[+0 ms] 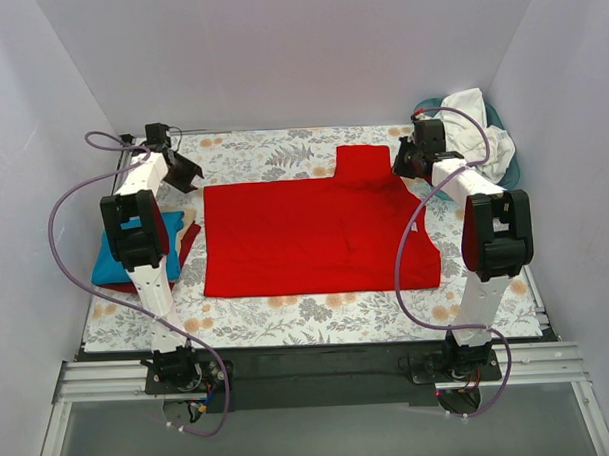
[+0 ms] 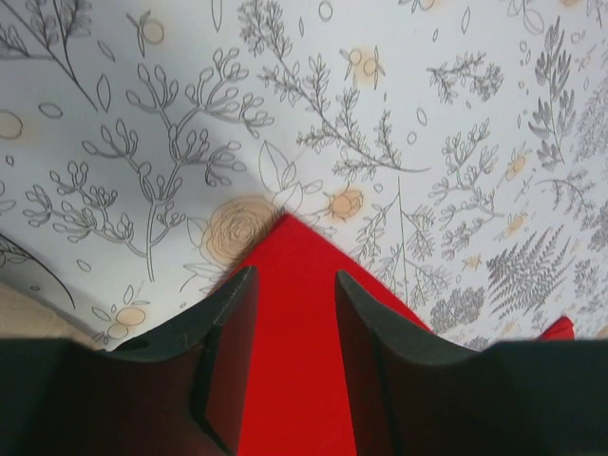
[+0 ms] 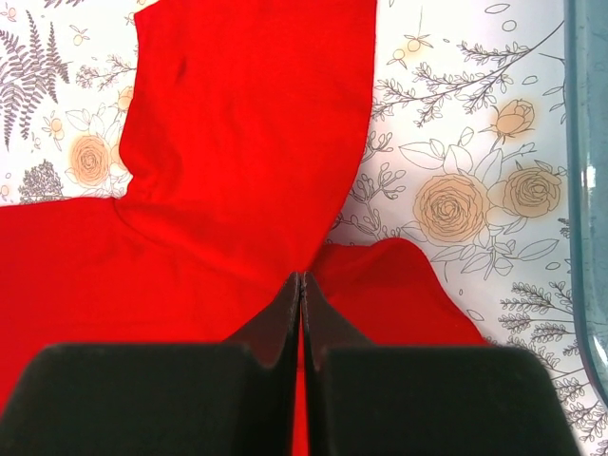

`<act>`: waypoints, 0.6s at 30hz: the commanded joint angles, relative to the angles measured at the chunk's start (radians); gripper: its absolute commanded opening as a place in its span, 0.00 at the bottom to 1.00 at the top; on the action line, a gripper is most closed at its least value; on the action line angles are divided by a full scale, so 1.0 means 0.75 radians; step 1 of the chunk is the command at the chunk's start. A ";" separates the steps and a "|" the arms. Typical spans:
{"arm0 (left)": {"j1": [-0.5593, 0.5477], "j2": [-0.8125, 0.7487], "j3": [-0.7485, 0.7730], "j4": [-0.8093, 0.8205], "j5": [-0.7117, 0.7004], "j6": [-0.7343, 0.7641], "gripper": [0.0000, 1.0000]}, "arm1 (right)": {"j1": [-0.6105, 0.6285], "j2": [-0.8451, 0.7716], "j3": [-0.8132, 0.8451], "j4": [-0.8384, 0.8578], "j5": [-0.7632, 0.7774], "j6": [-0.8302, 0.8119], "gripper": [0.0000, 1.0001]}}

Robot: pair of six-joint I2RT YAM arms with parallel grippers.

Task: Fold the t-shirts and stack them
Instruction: Fold the tshirt

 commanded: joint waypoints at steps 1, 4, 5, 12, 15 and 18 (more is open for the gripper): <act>-0.037 0.029 0.116 -0.118 -0.150 -0.014 0.36 | -0.008 0.008 0.062 0.065 -0.019 0.014 0.01; -0.064 0.046 0.165 -0.155 -0.252 -0.021 0.36 | -0.008 0.014 0.064 0.067 -0.021 0.014 0.01; -0.070 0.060 0.177 -0.163 -0.268 -0.021 0.36 | -0.008 0.014 0.064 0.065 -0.021 0.012 0.01; -0.139 0.133 0.334 -0.257 -0.405 -0.014 0.35 | -0.006 0.020 0.058 0.075 -0.029 0.012 0.01; -0.186 0.158 0.373 -0.284 -0.426 -0.019 0.35 | -0.010 0.022 0.056 0.077 -0.029 0.010 0.01; -0.201 0.191 0.402 -0.311 -0.469 -0.031 0.35 | -0.014 0.020 0.048 0.083 -0.039 0.010 0.01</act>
